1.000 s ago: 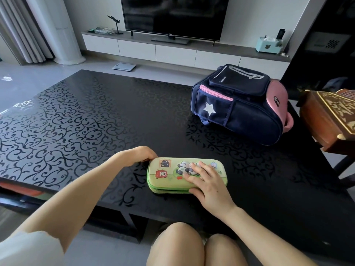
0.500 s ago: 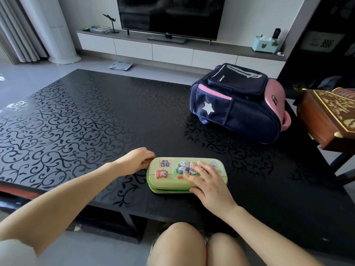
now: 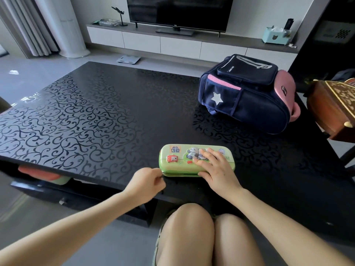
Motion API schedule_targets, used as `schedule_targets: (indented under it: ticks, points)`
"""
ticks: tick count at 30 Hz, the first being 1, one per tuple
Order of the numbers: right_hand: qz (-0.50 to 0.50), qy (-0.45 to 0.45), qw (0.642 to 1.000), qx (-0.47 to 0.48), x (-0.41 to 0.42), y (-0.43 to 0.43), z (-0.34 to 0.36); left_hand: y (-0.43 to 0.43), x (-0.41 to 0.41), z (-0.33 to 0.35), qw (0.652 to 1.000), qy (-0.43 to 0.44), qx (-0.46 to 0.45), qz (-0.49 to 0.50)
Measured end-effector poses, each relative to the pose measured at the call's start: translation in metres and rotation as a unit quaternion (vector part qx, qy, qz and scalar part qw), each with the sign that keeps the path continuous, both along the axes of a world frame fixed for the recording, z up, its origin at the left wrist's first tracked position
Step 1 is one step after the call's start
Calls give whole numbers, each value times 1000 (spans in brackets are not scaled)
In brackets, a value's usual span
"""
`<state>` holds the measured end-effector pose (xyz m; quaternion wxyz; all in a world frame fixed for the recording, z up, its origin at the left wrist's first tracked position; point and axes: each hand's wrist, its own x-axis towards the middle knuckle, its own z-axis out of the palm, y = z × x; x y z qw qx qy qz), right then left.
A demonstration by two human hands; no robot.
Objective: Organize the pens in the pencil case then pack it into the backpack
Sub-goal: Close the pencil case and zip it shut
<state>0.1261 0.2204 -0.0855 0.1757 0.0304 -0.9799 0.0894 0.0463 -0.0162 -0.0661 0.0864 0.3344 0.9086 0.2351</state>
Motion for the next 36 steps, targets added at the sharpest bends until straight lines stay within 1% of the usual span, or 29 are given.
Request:
schedule_targets:
  ticks: [3, 6, 8, 9, 10, 11, 12, 14, 15, 16, 17, 19, 20, 21, 22, 24, 28, 29, 31, 32, 34, 36]
  points:
    - [-4, -8, 1000, -12, 2, -4, 3, 28, 29, 1, 999, -27, 6, 32]
    - [-9, -30, 1000, 1, 2, -7, 9, 61, 44, 0, 997, -63, -2, 38]
    - [-17, -67, 997, -26, 5, -8, 16, 72, 47, 7, 995, -96, 9, 11]
    - [-18, -88, 995, -43, 7, -8, 19, 71, 44, 10, 995, -96, 4, -9]
    - [-20, -105, 993, -52, 9, -7, 20, 65, 40, 15, 997, -75, -18, -25]
    - [-23, -103, 993, -48, 13, -7, 21, 56, 33, 19, 998, -33, -32, -34]
    - [-32, -75, 996, -45, 18, -9, 22, 45, 23, 24, 999, 39, -27, -26]
    - [-77, 73, 993, -55, 27, -19, 23, 27, 5, 28, 980, 196, -17, -2]
    - [-96, 130, 985, -62, 30, -26, 24, 23, -4, 31, 969, 242, -48, -8]
    - [-116, 146, 981, -59, 32, -34, 25, 26, -13, 35, 965, 241, -96, -29]
    - [-134, 115, 983, -55, 32, -44, 26, 32, -21, 38, 963, 225, -140, -53]
    - [-173, -38, 981, -75, 27, -62, 26, 51, -30, 44, 953, 149, -243, -101]
    - [-196, -104, 970, -96, 25, -66, 22, 61, -34, 45, 945, 112, -282, -123]
    - [-219, -145, 957, -126, 22, -70, 18, 68, -36, 44, 938, 86, -305, -139]
    - [-235, -160, 947, -151, 18, -73, 13, 74, -38, 43, 938, 64, -308, -145]
    - [-270, -156, 934, -174, 9, -77, 10, 80, -41, 40, 949, 50, -280, -138]
    - [-315, -129, 916, -211, -5, -78, 7, 82, -37, 40, 958, 66, -258, -104]
    - [-312, -126, 916, -216, -5, -76, 6, 83, -35, 40, 960, 71, -254, -97]
    - [-282, -119, 928, -212, -1, -68, 5, 84, -34, 39, 961, 82, -249, -84]
    - [-271, -106, 936, -198, 3, -64, 6, 84, -33, 38, 961, 87, -249, -79]
    - [-249, -54, 960, -118, 12, -57, 5, 83, -32, 38, 961, 97, -249, -76]
    - [-212, -51, 975, -43, 20, -55, 8, 83, -31, 38, 959, 108, -249, -76]
